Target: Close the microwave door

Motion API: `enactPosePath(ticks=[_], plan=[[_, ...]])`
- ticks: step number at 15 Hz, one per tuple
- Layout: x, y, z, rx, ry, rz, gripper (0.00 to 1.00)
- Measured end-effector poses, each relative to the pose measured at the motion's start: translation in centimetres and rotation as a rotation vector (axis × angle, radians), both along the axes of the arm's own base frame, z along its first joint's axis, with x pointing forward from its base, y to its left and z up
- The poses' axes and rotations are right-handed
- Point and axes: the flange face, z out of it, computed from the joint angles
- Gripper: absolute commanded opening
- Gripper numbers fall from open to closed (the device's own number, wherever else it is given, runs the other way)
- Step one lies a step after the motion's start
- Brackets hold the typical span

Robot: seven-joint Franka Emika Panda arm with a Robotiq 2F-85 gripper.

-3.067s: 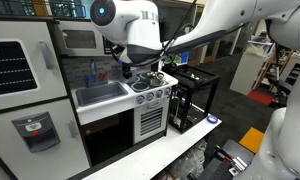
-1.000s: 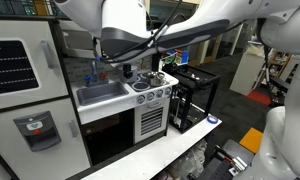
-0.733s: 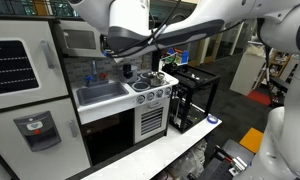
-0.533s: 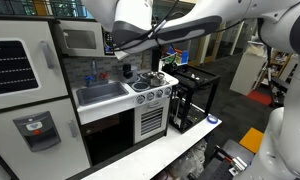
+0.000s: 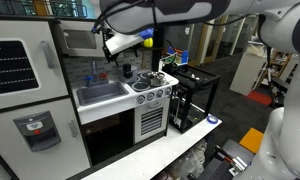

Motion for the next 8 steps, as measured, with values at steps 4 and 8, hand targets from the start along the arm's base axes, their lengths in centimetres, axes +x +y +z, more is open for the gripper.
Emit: enactPosePath(ticks=[4,8], plan=[[-1.7,2.7,1.0,0.0,0.01,0.081,1.0],[-1.8,5.5,1.1,-0.103,-0.121,0.191,1.0]])
